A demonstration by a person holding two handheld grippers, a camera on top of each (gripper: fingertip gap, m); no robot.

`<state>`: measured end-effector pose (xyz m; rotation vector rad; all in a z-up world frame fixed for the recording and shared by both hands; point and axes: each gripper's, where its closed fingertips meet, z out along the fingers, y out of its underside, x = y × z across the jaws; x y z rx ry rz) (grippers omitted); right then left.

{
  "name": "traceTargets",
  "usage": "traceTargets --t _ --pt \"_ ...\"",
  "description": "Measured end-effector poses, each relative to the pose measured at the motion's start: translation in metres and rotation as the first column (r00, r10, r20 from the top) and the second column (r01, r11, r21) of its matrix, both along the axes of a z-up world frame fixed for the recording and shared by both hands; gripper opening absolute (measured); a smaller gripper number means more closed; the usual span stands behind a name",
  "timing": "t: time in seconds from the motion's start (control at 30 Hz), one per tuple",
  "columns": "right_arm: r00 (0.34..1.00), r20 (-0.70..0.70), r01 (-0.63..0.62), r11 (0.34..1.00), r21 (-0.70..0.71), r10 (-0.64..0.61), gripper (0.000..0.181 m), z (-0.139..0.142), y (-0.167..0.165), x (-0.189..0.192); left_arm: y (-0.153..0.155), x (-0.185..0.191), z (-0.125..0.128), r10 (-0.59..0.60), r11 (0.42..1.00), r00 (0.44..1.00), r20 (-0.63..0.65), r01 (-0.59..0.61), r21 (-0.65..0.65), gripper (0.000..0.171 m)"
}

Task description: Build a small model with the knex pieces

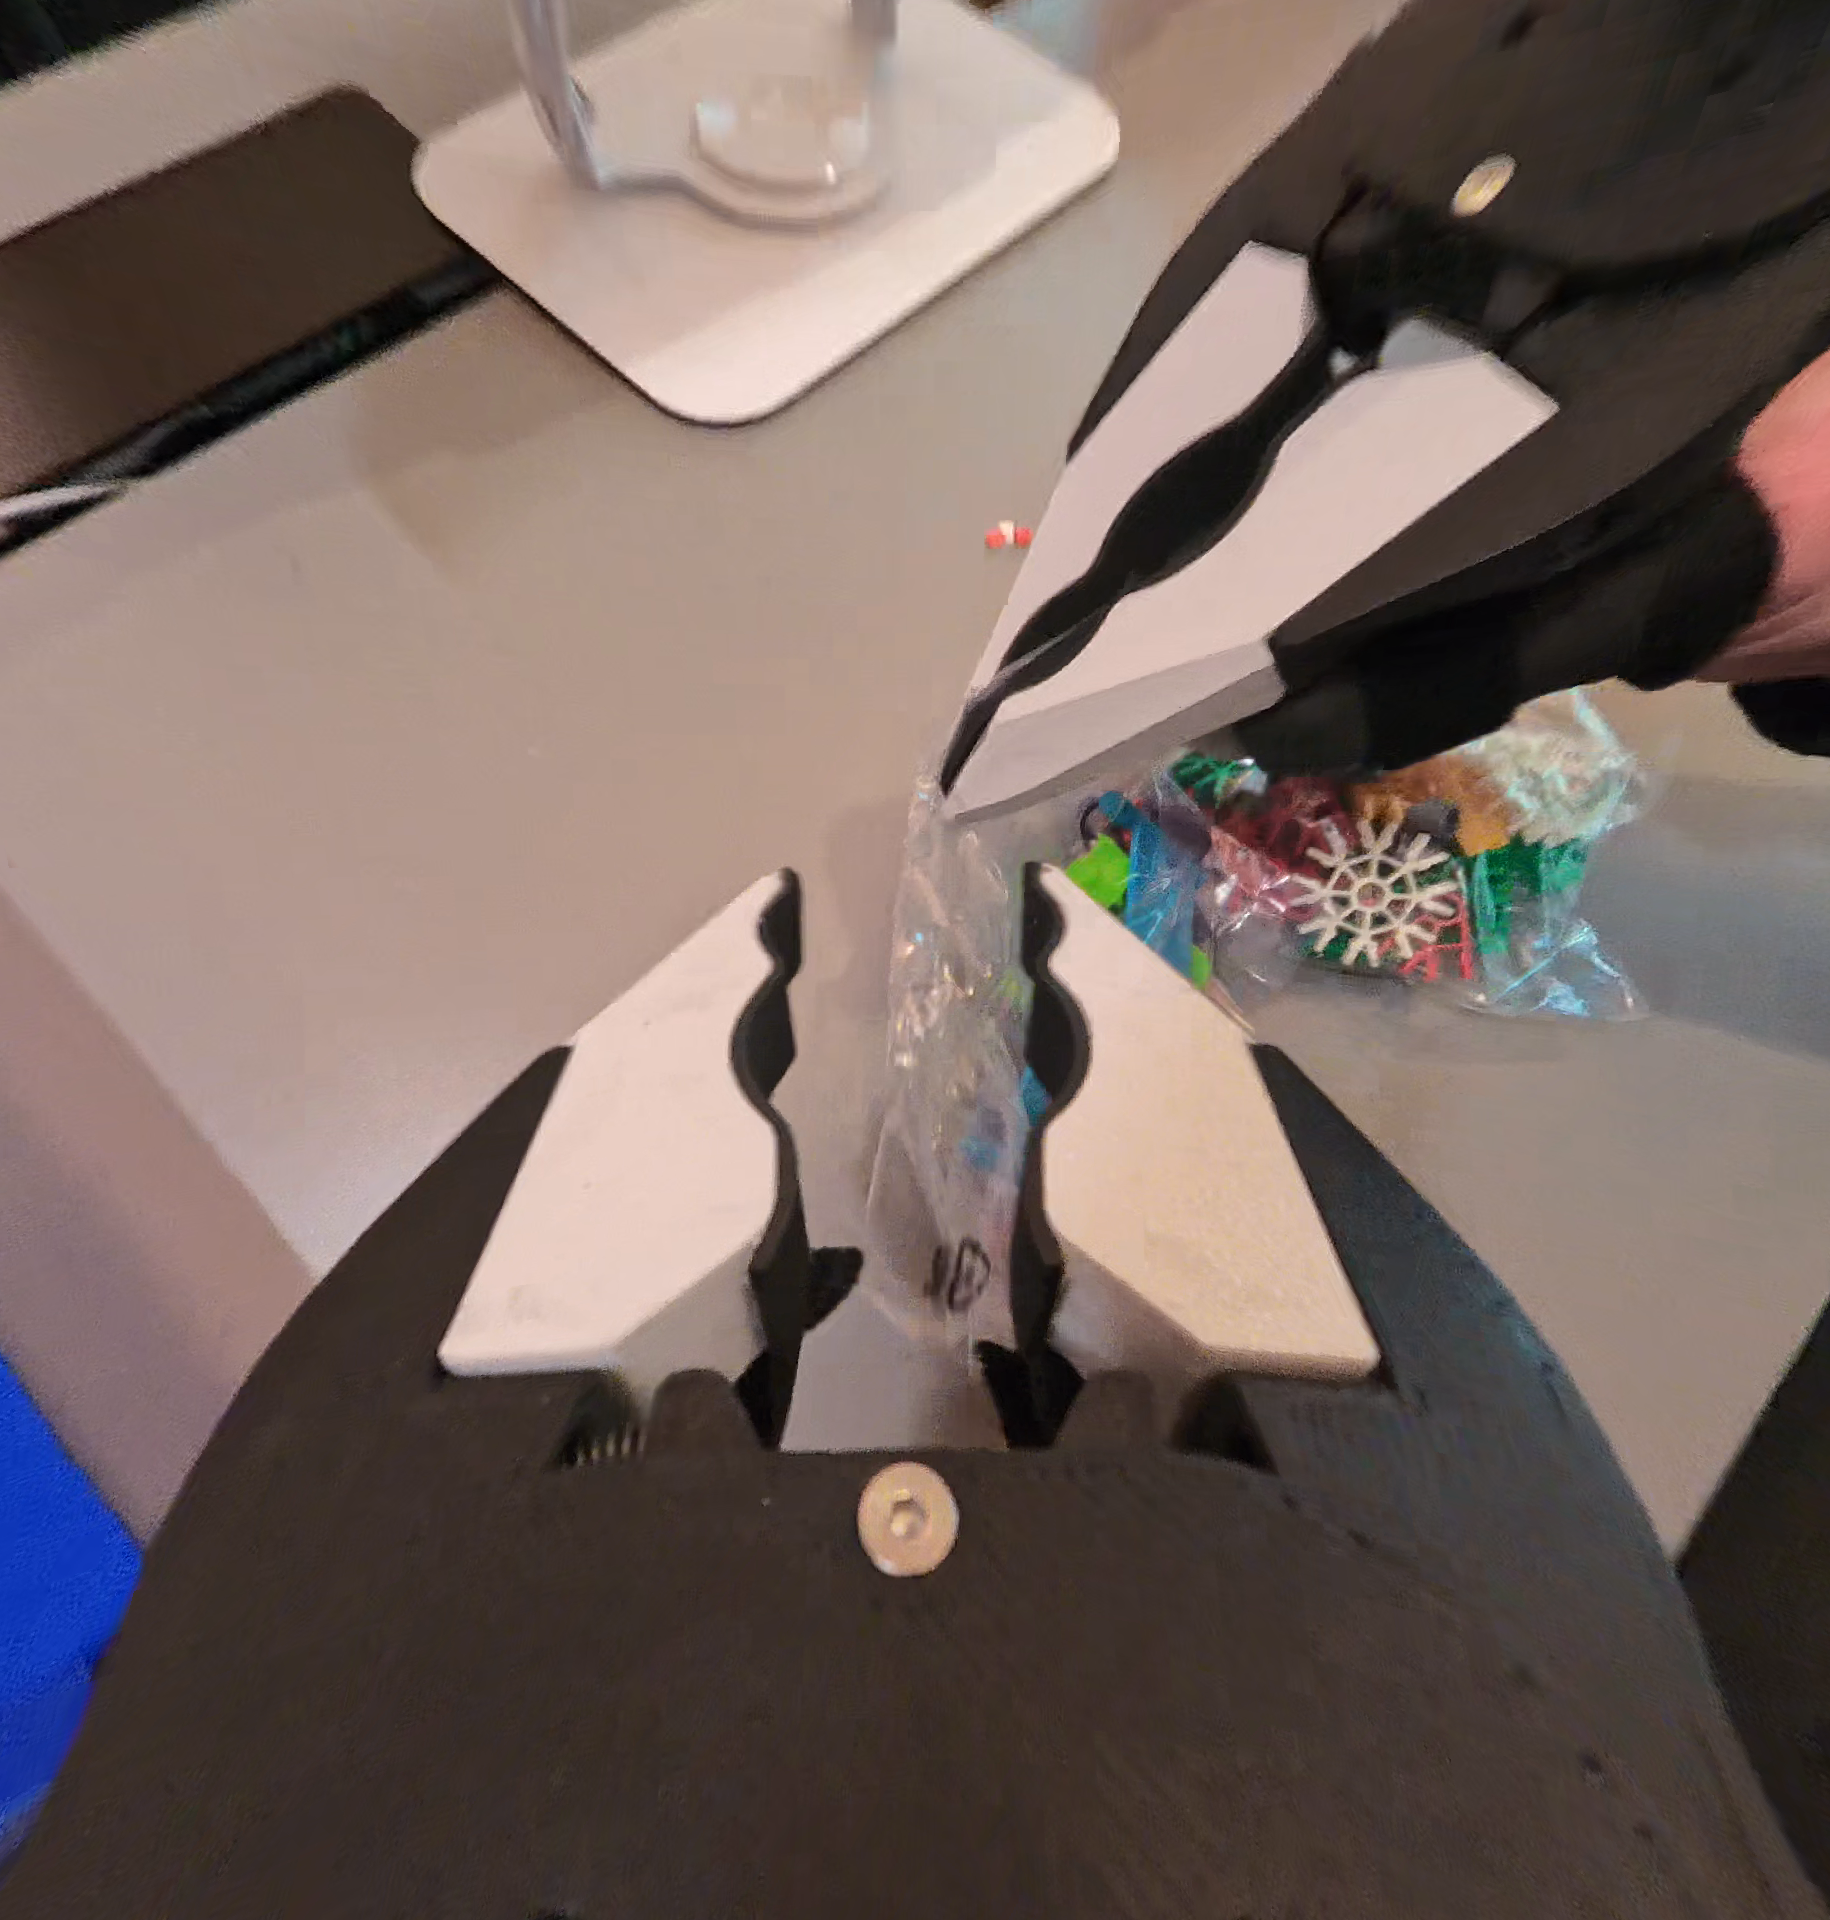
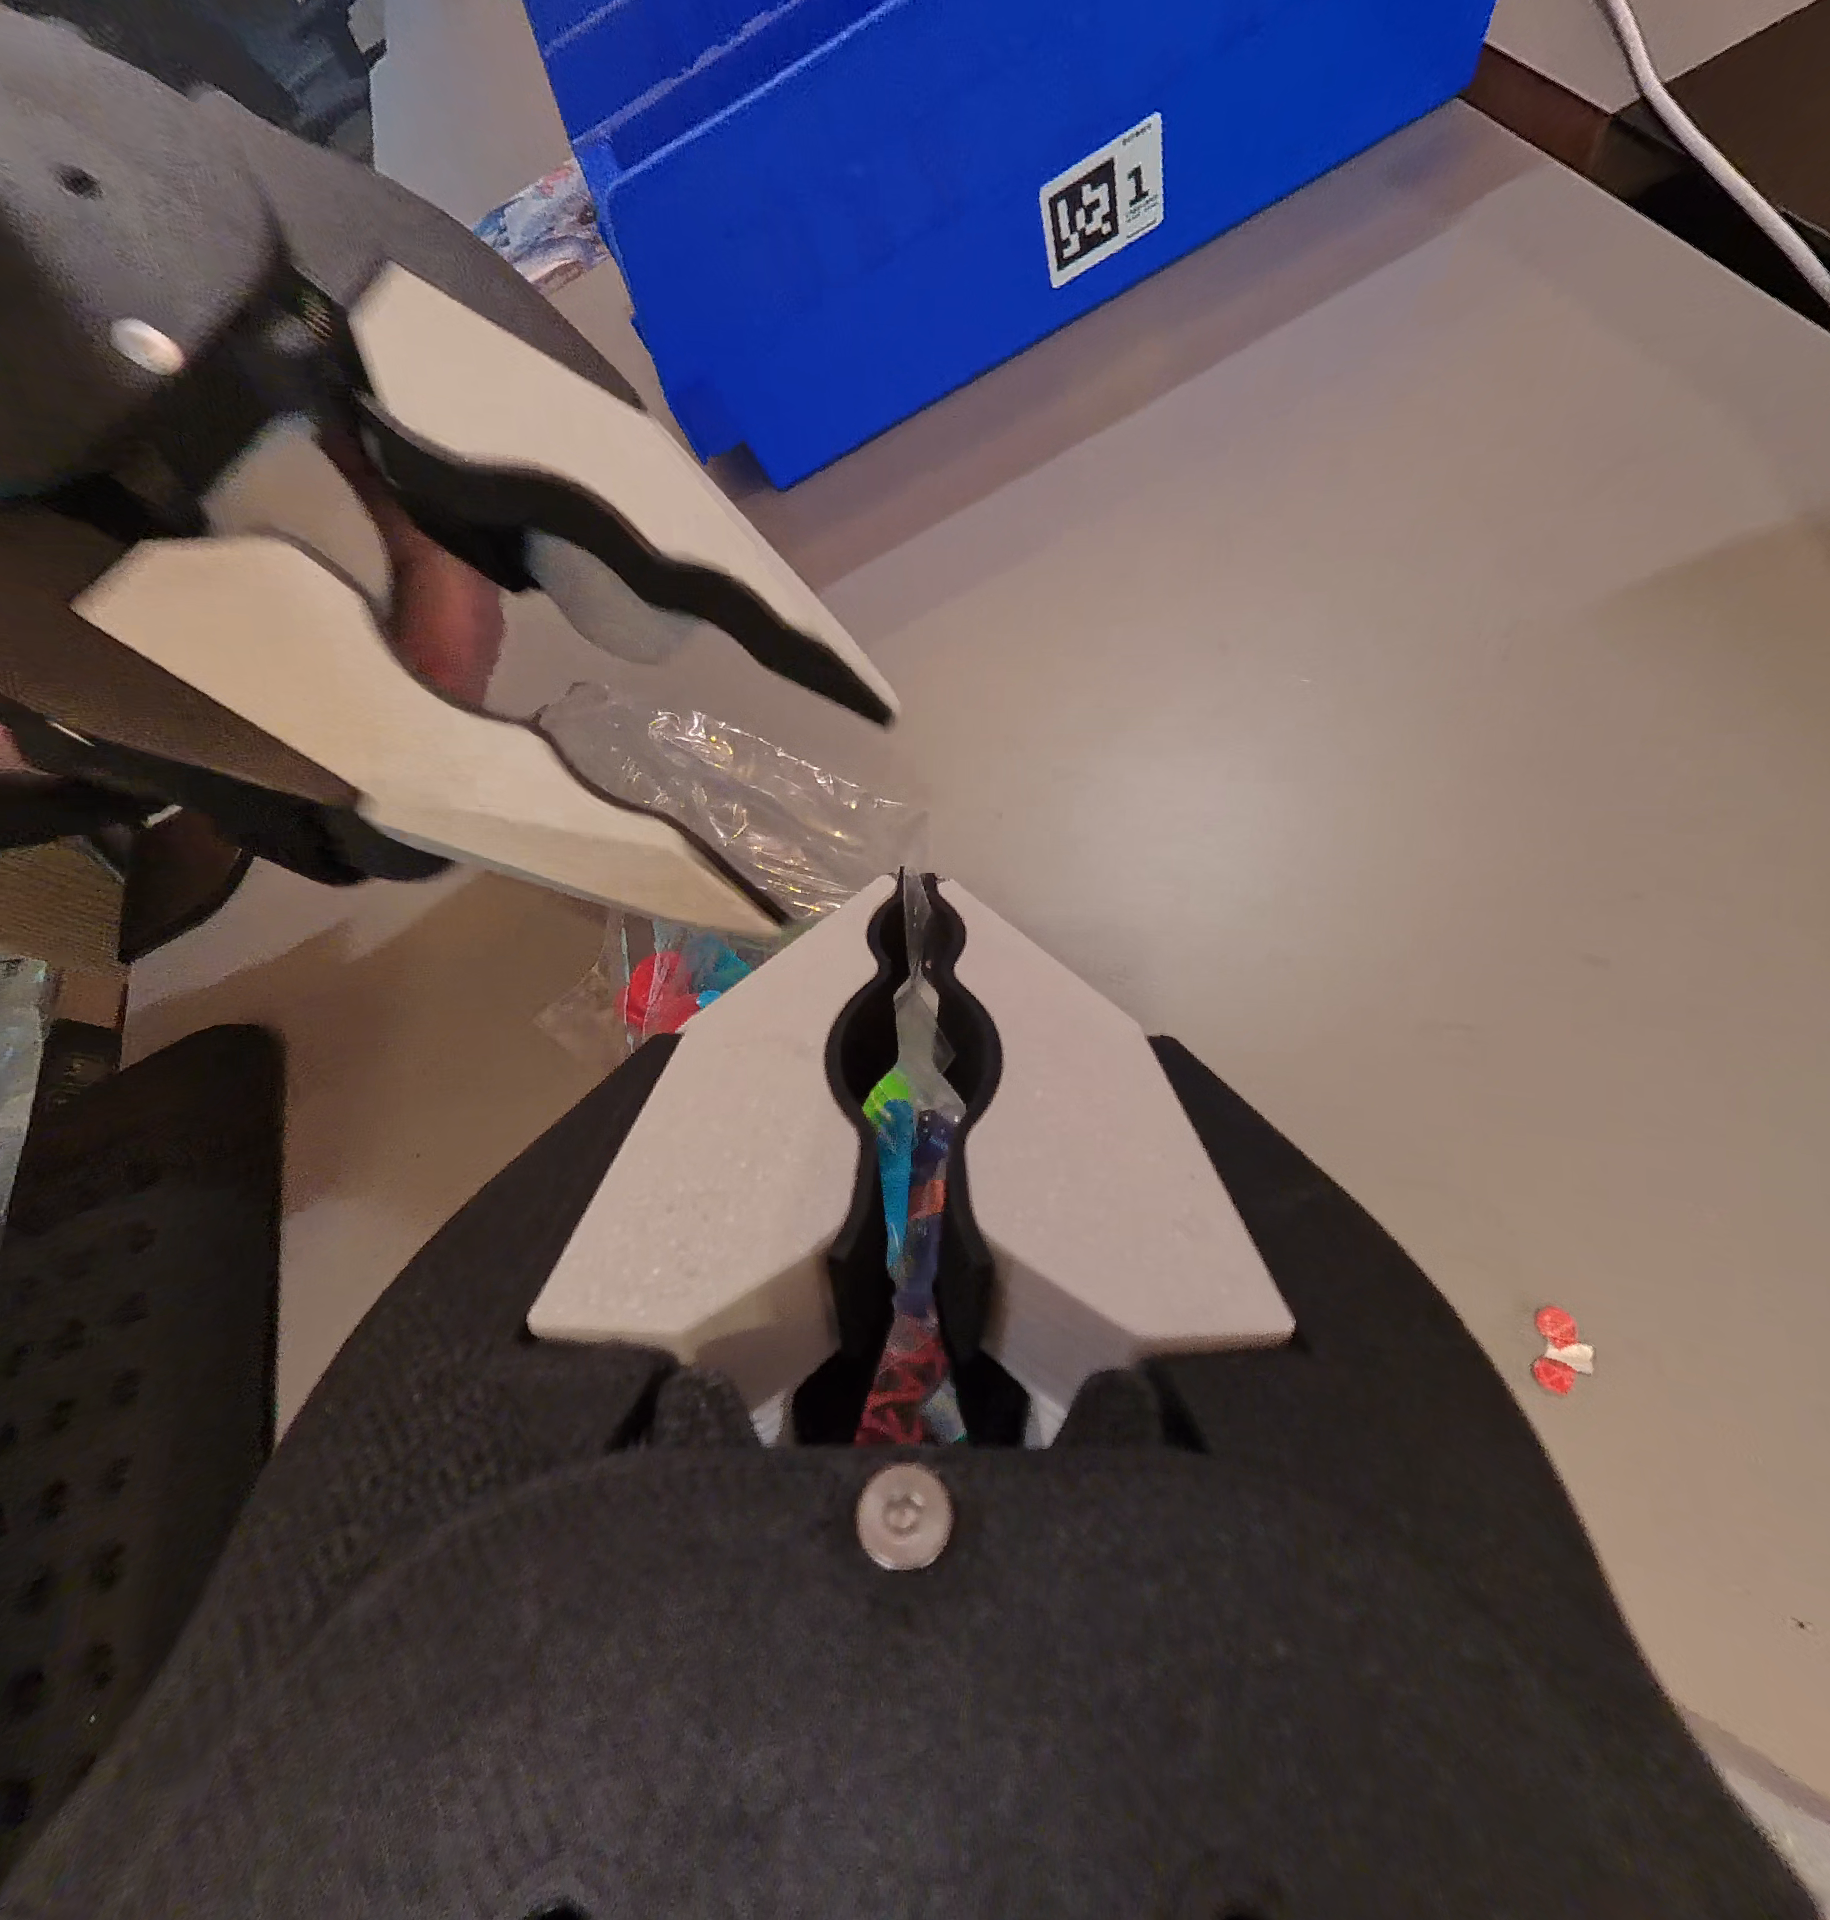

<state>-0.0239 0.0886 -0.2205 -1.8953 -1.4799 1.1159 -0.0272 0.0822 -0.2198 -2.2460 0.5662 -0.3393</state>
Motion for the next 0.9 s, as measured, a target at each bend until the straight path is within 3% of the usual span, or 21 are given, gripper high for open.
traceTargets --t 0.1,0.13,0.3,0.67,0.9 --pt "1.0 -0.009 0.002 1.0 0.015 -0.002 0.0 0.002 -0.003 0.001 0.004 0.009 -0.007 0.006 0.999 0.998 0.056 -0.004 -0.036 0.004" --pt "1.0 -0.014 0.002 1.0 0.02 -0.002 0.0 0.003 -0.004 0.002 0.005 0.01 -0.007 0.012 1.0 0.998 0.054 -0.011 -0.029 0.0" --pt "1.0 -0.024 -0.004 0.999 0.047 0.006 0.0 0.001 -0.005 0.005 0.011 0.011 -0.012 0.023 0.999 0.999 0.043 -0.022 -0.026 0.0" --pt "0.987 0.006 -0.161 0.98 0.116 0.161 0.0 -0.006 -0.008 0.002 0.028 0.005 -0.02 0.104 0.995 0.991 0.086 -0.103 -0.011 0.0" --pt "0.964 0.027 -0.267 0.953 0.142 0.266 0.002 -0.009 -0.012 0.001 0.033 0.004 -0.024 0.086 0.996 0.994 0.072 -0.087 0.01 0.0"
